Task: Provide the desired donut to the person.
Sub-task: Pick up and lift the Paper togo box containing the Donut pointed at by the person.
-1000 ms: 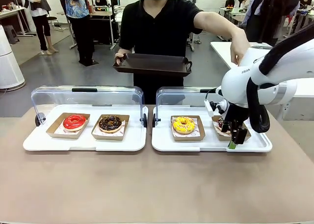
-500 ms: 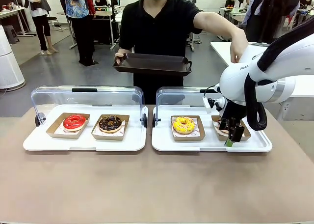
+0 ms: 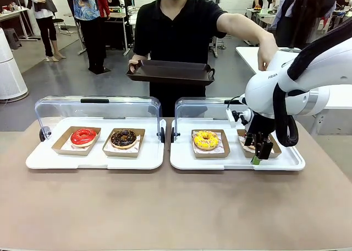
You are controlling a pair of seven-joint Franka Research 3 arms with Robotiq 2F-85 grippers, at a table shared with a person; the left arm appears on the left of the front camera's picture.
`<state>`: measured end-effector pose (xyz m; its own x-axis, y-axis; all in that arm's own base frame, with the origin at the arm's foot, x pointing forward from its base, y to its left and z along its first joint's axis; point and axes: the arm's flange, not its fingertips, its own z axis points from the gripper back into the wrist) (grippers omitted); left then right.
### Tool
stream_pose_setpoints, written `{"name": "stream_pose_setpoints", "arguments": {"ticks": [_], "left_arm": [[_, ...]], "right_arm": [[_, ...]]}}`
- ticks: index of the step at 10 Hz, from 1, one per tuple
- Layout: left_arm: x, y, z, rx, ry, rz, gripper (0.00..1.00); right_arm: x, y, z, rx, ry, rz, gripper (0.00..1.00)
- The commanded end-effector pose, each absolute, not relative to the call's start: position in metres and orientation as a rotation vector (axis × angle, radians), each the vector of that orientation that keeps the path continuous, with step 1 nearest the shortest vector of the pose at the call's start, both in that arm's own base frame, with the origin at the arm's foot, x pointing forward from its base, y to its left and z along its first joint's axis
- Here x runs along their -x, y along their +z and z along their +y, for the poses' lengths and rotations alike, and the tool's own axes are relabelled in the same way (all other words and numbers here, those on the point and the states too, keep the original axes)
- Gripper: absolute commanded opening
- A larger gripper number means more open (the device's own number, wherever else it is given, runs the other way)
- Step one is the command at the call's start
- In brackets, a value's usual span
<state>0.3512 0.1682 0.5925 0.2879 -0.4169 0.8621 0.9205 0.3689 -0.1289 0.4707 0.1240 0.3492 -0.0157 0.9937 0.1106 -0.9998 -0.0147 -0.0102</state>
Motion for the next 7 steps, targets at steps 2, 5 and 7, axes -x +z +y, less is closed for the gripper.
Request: {"name": "stream_pose_setpoints", "arguments": {"ticks": [2, 5, 7], "left_arm": [[-0.350, 0.593, 0.169, 0.723, -1.010, -0.855, 1.00], [-0.350, 0.593, 0.169, 0.723, -1.010, -0.855, 1.00], [-0.350, 0.593, 0.169, 0.723, -1.010, -0.855, 1.00]], "right_arm": [[-0.479, 0.340, 0.126, -0.082, 1.597, -0.110, 1.00], [-0.486, 0.339, 0.125, -0.065, 1.602, -0.117, 1.00], [-0.492, 0.336, 0.123, -0.073, 1.600, -0.117, 1.00]]}}
